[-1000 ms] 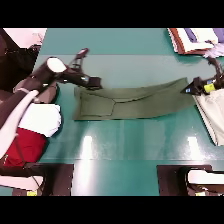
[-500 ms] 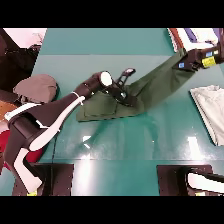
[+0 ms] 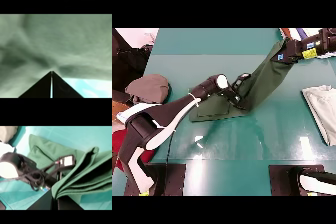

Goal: Fold the shirts.

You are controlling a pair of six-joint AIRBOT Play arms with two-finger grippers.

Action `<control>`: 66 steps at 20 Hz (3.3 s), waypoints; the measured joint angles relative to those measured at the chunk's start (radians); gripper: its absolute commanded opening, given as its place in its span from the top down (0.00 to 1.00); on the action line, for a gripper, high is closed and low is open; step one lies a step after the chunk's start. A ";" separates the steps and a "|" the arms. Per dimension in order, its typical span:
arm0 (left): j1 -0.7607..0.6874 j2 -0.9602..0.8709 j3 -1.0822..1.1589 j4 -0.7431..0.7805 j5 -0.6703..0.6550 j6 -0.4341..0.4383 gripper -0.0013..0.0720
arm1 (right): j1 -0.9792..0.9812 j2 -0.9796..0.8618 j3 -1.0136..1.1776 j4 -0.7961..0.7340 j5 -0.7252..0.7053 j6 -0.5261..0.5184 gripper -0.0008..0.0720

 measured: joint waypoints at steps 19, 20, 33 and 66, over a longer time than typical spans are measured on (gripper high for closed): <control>0.657 0.485 0.000 0.201 -0.204 0.001 0.94 | 0.547 -0.383 0.005 0.247 -0.420 -0.259 0.24; 0.666 0.491 0.000 0.203 -0.212 0.002 0.94 | 0.544 -0.391 0.005 0.248 -0.409 -0.264 0.24; 0.679 0.505 0.000 0.202 -0.267 0.018 0.94 | 0.072 -0.261 -0.444 0.107 -0.244 -0.181 0.14; 0.298 0.505 0.000 0.196 -0.159 0.029 0.94 | -0.678 -0.037 -0.470 0.116 -0.257 -0.154 0.96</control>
